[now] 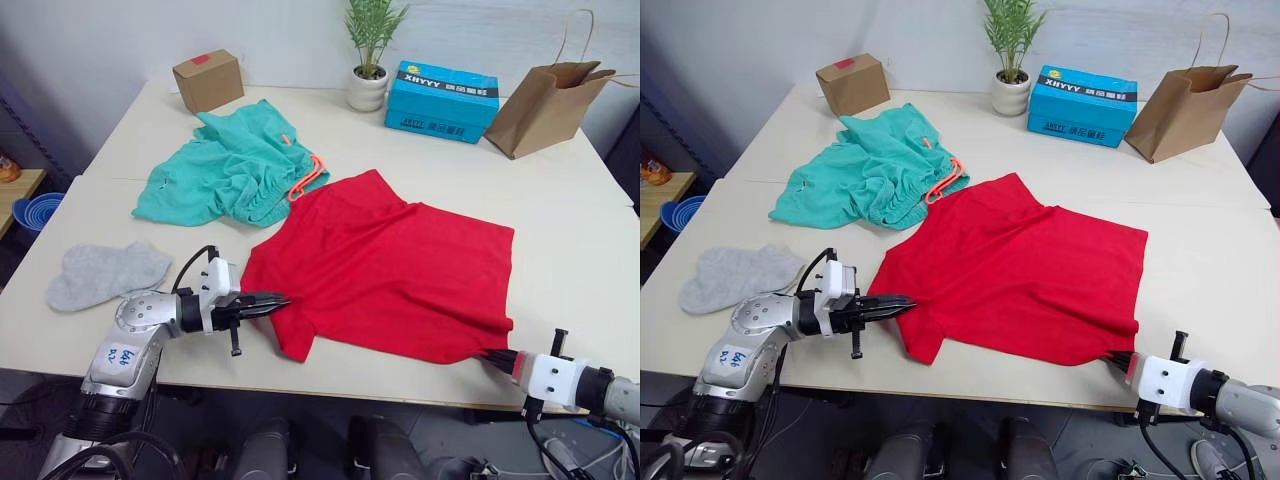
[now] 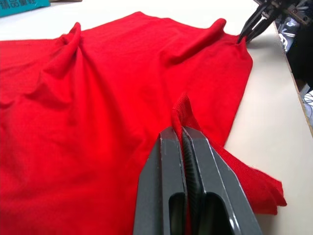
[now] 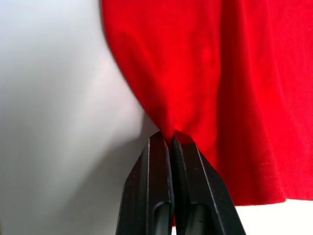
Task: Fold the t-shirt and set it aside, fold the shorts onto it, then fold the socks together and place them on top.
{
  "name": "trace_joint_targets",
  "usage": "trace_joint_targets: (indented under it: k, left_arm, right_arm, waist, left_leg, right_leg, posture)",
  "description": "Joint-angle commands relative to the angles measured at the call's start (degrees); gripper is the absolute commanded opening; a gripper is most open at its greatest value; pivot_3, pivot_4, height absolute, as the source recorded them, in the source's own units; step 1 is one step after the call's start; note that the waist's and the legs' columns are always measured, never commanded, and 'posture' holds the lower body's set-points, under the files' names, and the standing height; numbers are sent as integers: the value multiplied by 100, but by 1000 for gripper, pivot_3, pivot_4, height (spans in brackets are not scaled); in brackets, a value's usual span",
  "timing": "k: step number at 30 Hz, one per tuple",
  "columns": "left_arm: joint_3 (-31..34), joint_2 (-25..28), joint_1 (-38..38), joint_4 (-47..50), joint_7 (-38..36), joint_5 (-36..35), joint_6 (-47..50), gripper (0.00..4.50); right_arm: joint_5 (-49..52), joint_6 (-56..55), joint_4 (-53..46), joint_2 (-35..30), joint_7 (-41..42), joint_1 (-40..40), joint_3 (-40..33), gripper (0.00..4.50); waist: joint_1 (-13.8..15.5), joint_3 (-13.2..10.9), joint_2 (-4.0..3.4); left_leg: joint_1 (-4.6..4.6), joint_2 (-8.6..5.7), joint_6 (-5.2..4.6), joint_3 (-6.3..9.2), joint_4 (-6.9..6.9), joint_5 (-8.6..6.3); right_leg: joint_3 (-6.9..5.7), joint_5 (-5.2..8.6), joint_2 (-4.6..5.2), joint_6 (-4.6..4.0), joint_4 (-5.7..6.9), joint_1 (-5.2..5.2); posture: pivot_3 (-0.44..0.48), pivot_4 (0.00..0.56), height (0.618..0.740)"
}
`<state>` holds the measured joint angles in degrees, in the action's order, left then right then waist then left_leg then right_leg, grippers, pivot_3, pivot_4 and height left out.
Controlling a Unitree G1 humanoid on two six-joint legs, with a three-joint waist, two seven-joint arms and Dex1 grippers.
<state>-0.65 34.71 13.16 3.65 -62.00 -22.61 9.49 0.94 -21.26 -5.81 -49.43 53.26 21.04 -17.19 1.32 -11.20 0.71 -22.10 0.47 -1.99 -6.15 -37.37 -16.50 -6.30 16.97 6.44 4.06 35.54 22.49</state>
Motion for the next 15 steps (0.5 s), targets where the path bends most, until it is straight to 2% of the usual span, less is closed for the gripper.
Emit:
trace_joint_targets:
  k: [1,3,6,10,15]
  left_arm:
    - [314,152,2,168,-126,-359,177,0]
    - [537,274,-24,284,-171,-674,504,0]
    - [805,619,-251,477,-329,-1004,965,0]
    - [937,997,-629,413,-542,-825,837,0]
    - [1202,913,-684,126,-247,-779,650,0]
  right_arm:
    - [1175,604,-541,-220,618,295,-320,44]
    - [2121,1196,-989,-389,1169,634,-661,44]
    - [2798,2226,-1378,-780,1808,1201,-1236,44]
    - [2991,3045,-1652,-1078,2337,1759,-1717,44]
    - [2966,3602,-1851,-1048,2425,1857,-1834,44]
  waist:
    - [3,-2,-4]
    - [6,-5,-8]
    - [6,-7,-14]
    - [4,-7,-14]
    - [16,-7,-14]
  left_leg:
    - [-1,0,-1,0,0,0]
    - [-2,1,-15,2,6,4]
    - [-3,3,-41,8,11,11]
    - [0,5,-58,9,18,-5]
    - [-4,5,-32,13,18,-21]
  right_leg:
    - [0,0,1,0,-1,1]
    - [-1,2,1,-3,-1,3]
    - [-7,4,1,-7,-2,3]
    - [-6,6,1,-9,-11,1]
    - [-5,9,3,-15,-13,5]
  posture:
    - [0,150,740]
    - [0,150,740]
    - [0,150,740]
    - [0,150,740]
    - [0,150,740]
